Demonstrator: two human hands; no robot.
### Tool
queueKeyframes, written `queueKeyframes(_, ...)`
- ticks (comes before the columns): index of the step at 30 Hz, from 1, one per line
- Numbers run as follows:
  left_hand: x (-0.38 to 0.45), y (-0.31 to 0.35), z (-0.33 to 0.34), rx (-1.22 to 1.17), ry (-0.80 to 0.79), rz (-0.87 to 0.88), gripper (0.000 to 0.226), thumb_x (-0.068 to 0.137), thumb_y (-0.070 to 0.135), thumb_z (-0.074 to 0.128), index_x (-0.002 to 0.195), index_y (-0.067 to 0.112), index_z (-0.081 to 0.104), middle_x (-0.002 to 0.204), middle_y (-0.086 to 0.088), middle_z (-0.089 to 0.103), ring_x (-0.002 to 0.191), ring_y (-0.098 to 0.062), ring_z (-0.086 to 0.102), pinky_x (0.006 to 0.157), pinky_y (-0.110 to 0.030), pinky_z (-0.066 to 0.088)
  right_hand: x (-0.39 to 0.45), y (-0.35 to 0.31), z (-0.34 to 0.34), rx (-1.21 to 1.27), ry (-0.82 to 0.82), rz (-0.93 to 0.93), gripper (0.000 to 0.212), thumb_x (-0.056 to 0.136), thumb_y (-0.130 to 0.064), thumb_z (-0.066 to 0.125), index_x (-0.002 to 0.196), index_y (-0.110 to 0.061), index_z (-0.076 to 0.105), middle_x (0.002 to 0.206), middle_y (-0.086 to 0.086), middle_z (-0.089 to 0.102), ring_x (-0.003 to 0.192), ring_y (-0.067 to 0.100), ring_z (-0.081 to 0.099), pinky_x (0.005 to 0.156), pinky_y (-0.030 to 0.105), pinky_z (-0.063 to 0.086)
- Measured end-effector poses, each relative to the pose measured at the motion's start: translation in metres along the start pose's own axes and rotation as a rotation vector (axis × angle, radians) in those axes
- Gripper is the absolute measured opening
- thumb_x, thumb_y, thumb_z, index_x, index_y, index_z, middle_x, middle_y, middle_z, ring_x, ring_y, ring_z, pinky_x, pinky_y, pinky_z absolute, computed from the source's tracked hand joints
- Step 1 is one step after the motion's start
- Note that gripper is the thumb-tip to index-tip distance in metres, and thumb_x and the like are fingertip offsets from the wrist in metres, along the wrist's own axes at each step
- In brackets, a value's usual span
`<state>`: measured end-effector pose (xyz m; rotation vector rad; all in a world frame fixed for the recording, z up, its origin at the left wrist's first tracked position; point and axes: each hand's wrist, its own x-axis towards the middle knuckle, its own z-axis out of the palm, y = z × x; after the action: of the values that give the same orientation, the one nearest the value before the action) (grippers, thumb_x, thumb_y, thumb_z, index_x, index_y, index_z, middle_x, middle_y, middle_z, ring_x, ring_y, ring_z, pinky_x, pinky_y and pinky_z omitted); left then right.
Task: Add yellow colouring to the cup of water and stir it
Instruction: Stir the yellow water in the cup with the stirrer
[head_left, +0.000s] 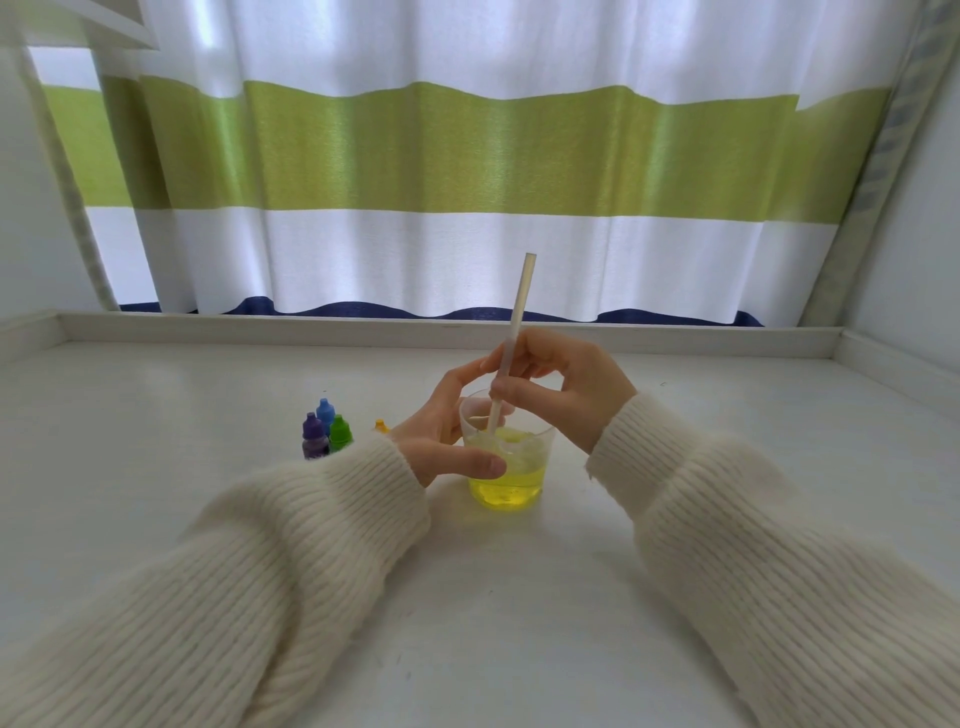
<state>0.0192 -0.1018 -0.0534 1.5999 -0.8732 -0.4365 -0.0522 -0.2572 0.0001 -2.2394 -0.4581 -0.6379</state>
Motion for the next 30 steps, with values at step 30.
queueKeyframes(30,-0.0009,0.0013,0.0021,-0.034,0.032,-0.034,0.09,0.055,0.002,0.075,0.113,0.055,0.03,0.116,0.011,0.054,0.104,-0.001,0.054,0.075,-0.019,0.05,0.0013,0.003,-0.0021,-0.037,0.016,0.048,0.012,0.076,-0.018,0.06,0.077,-0.029,0.059,0.074,-0.008,0.064,0.072,0.003,0.059,0.071,0.014,0.047)
